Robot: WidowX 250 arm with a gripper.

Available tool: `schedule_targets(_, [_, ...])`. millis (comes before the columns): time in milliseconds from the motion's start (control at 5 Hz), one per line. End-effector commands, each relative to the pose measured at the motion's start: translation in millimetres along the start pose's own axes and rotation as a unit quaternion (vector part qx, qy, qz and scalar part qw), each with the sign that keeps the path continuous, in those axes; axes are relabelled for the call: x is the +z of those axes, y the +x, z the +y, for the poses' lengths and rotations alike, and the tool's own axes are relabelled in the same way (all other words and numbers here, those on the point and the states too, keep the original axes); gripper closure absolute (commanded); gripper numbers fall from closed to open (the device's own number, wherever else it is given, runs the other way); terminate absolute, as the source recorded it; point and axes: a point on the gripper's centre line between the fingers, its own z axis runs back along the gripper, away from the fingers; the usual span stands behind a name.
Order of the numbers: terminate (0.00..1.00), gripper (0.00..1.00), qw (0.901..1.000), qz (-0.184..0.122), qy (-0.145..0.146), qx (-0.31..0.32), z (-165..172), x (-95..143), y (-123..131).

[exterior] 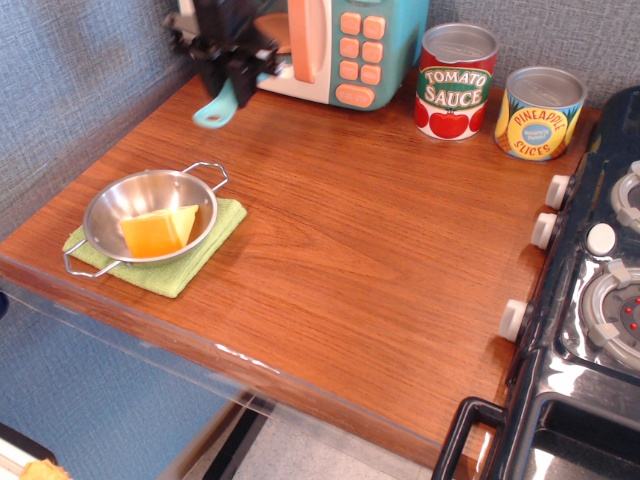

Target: Place the brush behind the skillet.

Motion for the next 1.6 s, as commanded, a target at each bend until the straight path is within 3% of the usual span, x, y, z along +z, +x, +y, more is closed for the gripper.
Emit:
schedule_targets(0, [0.00, 1.00, 0.9995, -0.012, 0.018, -0.023, 53.4, -4.6, 12.2])
schedule_targets(200, [0.00, 1.00, 0.9996, -0.008, -0.003, -0.027, 46.9, -11.5, 9.7])
schedule_targets(400, [0.00, 0.00, 0.9993, -0.014, -0.011, -0.032, 39.5, -6.7, 9.7])
schedule_targets(600, [0.00, 0.00, 0.9992, -0.017, -0.009, -0.036, 36.6, 2.4, 9.2])
schedule_targets(800, [0.00, 0.00, 0.9985, -0.026, -0.028, -0.040, 33.3, 24.8, 9.0])
schedule_targets(1200, [0.00, 0.00, 0.9994, 0.014, -0.028, -0.018, 21.4, 94.1, -6.8])
schedule_targets(1400, [0.00, 0.00, 0.9989, 0.046, -0.010, -0.008, 3.0, 100.2, -24.2])
